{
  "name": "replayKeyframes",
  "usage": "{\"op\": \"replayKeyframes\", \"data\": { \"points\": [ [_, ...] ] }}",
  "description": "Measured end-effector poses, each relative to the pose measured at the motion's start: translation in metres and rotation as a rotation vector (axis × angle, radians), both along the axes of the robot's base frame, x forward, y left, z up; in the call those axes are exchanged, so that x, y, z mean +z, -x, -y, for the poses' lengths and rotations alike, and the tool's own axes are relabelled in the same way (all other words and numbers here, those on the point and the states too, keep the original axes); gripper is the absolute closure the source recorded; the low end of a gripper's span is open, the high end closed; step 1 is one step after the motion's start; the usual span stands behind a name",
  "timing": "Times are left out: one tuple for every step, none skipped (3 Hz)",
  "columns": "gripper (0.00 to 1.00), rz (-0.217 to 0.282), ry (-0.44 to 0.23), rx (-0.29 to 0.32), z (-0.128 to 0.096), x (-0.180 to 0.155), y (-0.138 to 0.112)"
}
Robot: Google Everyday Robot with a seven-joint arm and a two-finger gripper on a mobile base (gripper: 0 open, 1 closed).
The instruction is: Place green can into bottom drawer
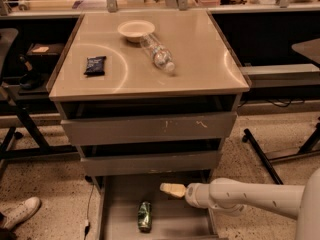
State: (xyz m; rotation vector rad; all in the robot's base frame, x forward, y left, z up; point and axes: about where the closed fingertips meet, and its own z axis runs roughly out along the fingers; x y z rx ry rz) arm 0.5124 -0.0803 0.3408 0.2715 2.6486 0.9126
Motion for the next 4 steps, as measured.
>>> {"op": "replayKeyframes", "data": {
  "points": [
    [0.0,0.06,0.024,-0.114,0.034,0.047,0.01],
    [0.0,0.104,0.102,-0.347,0.103,0.097,0.044],
    [0.0,0.116,0.21,-0.588,0.17,0.136,0.088],
    [0.0,0.14,0.282,-0.673,0.197,0.155,0.111]
  ]
}}
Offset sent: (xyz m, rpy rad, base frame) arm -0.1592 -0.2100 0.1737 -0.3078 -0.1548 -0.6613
